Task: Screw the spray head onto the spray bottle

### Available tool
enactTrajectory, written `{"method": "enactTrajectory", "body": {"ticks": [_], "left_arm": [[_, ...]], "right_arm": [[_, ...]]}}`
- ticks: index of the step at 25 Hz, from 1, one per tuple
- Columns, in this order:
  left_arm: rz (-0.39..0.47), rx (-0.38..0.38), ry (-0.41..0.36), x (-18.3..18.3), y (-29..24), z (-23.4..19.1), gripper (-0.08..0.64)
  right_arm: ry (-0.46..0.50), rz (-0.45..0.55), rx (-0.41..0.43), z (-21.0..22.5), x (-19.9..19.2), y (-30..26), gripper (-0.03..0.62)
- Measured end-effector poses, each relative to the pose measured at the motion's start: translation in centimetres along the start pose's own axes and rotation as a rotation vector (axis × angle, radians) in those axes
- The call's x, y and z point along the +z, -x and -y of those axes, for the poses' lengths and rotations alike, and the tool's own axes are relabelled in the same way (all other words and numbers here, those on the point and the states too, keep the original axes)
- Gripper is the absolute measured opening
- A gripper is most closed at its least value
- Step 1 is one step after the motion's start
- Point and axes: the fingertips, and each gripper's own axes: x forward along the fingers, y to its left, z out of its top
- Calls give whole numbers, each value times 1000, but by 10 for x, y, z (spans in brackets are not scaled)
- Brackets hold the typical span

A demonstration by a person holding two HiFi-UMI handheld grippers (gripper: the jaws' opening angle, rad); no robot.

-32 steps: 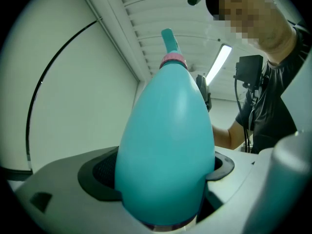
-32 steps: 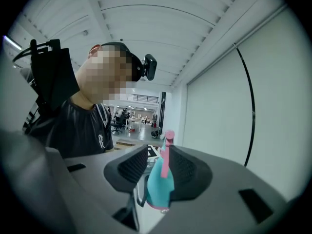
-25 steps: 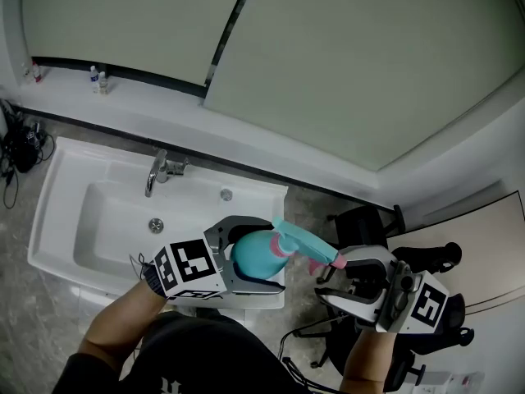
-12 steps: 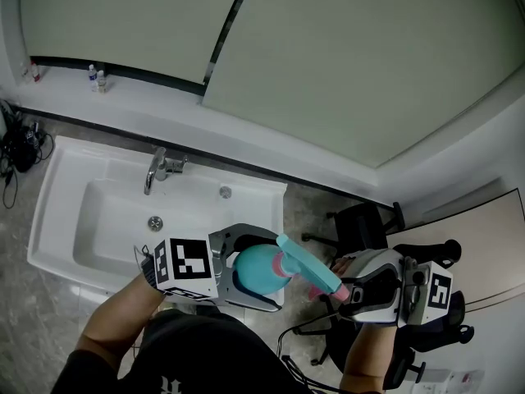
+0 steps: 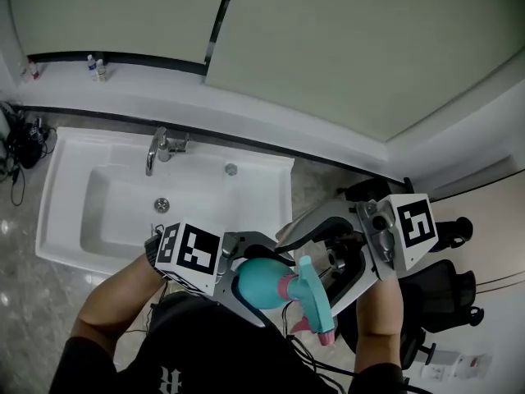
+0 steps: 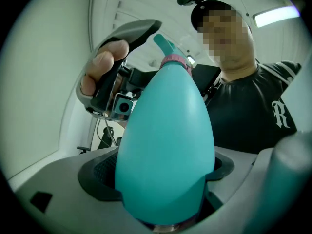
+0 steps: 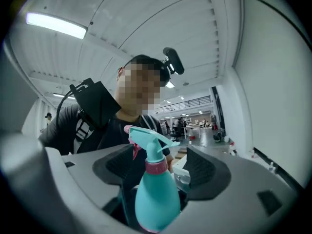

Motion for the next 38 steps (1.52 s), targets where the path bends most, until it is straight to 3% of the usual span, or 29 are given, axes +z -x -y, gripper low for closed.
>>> {"method": "enactTrajectory", "body": {"ticks": [2,5,8,10,16,22,28,29,31,35,38], "left_arm": [[0,-32,25,-5,-1,4,466],[9,-23,45,-8,1,2,466],[42,30,54,-5,11,-5,466],[55,89,52,-5,18,-13,466],[52,399,49,-11,50,-53,466],[-14,747,71,-26,83,-95,466],[-121,1063,105,-50,115,-128,465],[-136,1083,114,-54,118,-131,465],[-119,1038,158,-57,114,-131,465],[-13,846,256,-47,100,-119,465],[6,787,259,-39,96,-113,465]], "right_arm": [[15,-39,33,2,-7,-11,316],[36,-94,-5,8,-18,-19,311],[28,-104,-100,17,-21,-18,164],[7,-100,-176,26,-22,-14,161],[-74,-105,-504,65,-29,8,147],[-190,-141,-841,96,-53,39,147],[-331,-71,-1132,122,-76,68,147],[-358,-52,-1169,125,-80,72,147],[-381,-20,-1195,128,-81,74,147],[-340,26,-1106,118,-68,67,149],[-301,52,-1037,103,-59,66,150]]}}
